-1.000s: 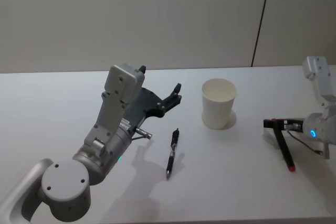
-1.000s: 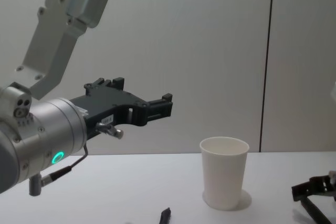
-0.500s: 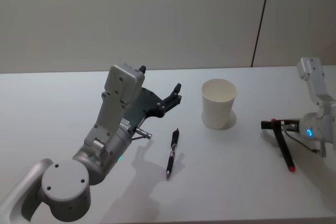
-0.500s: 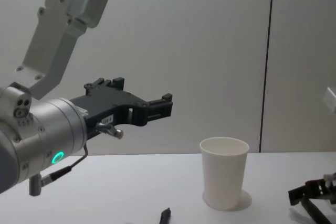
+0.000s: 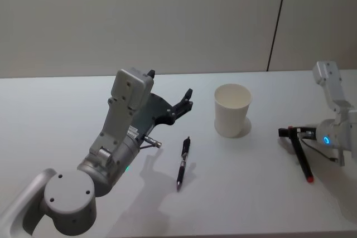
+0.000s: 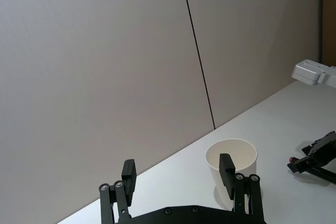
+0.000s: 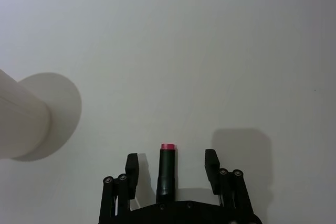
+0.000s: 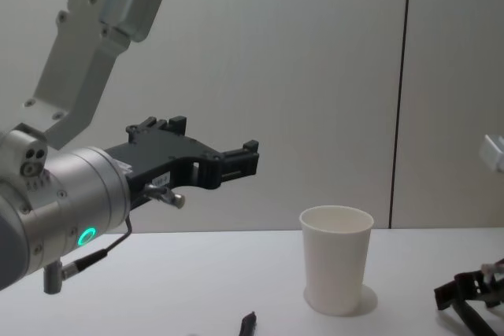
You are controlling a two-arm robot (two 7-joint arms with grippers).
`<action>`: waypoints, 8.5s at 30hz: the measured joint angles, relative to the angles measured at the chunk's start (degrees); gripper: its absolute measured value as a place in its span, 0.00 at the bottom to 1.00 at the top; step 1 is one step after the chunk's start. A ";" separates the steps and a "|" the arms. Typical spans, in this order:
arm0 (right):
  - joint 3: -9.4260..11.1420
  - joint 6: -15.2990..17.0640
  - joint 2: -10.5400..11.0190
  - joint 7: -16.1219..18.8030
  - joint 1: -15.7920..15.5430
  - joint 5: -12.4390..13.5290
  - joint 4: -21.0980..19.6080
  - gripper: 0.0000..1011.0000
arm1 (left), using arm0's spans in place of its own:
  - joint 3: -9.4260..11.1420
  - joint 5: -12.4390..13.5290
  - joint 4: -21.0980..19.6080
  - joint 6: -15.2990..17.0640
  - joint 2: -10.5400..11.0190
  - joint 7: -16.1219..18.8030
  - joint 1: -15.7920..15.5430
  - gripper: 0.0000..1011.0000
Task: Place the pen into the pen holder.
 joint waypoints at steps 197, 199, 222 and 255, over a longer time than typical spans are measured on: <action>-7.27 -101.79 -15.40 -2.87 16.03 -5.34 46.92 0.87 | 0.00 0.00 0.00 0.00 0.00 0.00 0.00 0.99; -7.02 -101.86 -15.33 -2.70 16.12 -5.37 46.88 0.94 | 0.00 0.00 0.00 0.00 0.00 0.00 0.00 0.99; -3.61 -76.80 -10.01 -0.34 4.84 -7.90 18.91 0.99 | 0.00 0.00 0.00 0.00 0.00 0.00 0.00 0.99; 4.67 -46.58 1.62 4.54 -15.44 -10.98 -17.48 0.99 | 0.00 0.00 0.00 0.00 0.00 0.00 0.00 0.99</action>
